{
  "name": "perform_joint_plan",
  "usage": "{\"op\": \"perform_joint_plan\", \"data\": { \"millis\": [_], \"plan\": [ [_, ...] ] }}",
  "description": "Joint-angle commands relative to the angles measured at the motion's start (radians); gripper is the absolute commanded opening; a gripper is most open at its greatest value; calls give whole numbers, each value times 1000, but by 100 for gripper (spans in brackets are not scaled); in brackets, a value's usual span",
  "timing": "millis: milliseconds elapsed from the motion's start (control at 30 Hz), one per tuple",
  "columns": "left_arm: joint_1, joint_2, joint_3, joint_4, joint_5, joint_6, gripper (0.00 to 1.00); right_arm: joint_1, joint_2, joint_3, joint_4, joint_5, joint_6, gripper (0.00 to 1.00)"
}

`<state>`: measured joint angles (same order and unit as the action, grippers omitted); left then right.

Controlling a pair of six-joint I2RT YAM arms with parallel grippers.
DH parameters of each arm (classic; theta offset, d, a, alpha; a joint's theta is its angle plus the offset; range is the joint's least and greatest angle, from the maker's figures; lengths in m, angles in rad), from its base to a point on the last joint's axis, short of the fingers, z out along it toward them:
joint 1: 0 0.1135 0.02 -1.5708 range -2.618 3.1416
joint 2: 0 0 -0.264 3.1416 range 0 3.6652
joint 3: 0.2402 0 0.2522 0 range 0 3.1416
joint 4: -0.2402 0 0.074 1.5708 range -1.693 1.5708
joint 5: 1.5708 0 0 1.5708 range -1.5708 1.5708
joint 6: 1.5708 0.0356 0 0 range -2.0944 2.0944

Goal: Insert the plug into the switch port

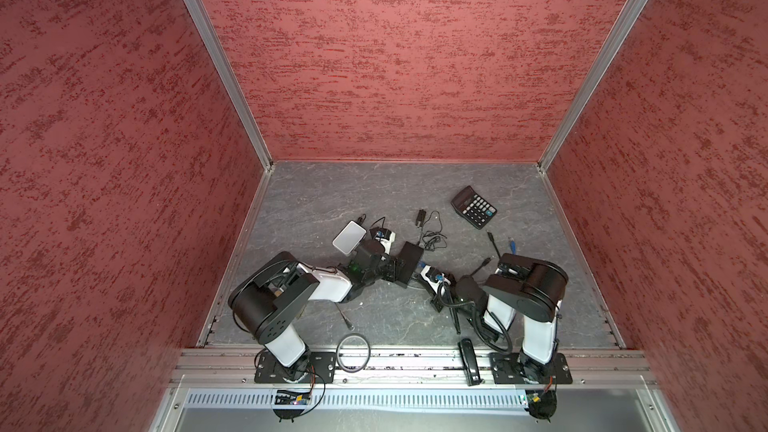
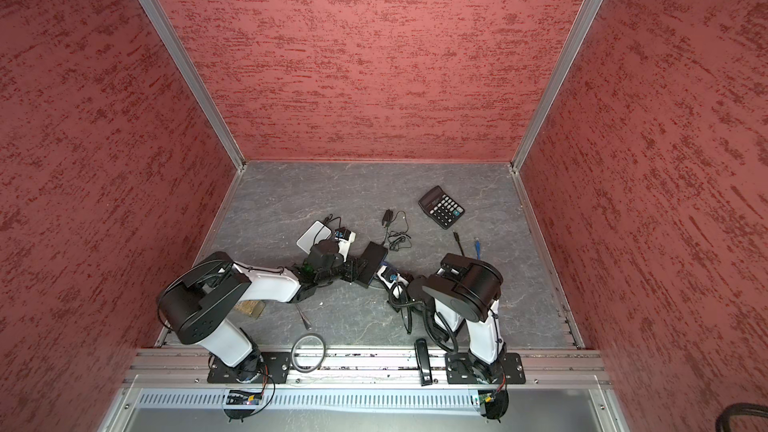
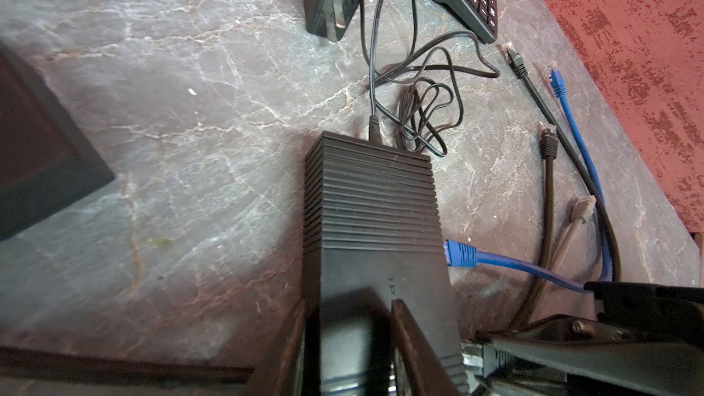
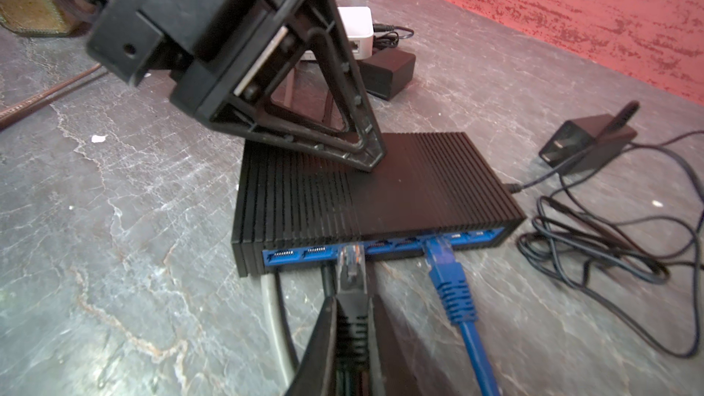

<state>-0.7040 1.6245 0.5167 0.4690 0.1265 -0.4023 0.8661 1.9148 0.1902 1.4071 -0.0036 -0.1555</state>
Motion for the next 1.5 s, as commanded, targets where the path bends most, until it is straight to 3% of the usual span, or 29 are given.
{"op": "perform_joint_plan", "data": {
  "millis": [0, 300, 567, 1033, 1467],
  "plan": [
    [-15, -29, -19, -163, 74, 29, 37, 16, -44, 84, -9, -30, -21, 0],
    [45, -160, -59, -222, 63, 54, 38, 24, -27, 138, -47, -37, 1, 0],
    [78, -218, -82, -263, 43, 69, 38, 25, -80, 86, -66, 11, 1, 0],
    [92, -249, -92, -290, 43, 82, 38, 25, -214, 41, -169, -18, -1, 0],
    [87, -263, -97, -269, 63, 75, 38, 104, -191, 23, -152, -40, -10, 0]
  ]
}}
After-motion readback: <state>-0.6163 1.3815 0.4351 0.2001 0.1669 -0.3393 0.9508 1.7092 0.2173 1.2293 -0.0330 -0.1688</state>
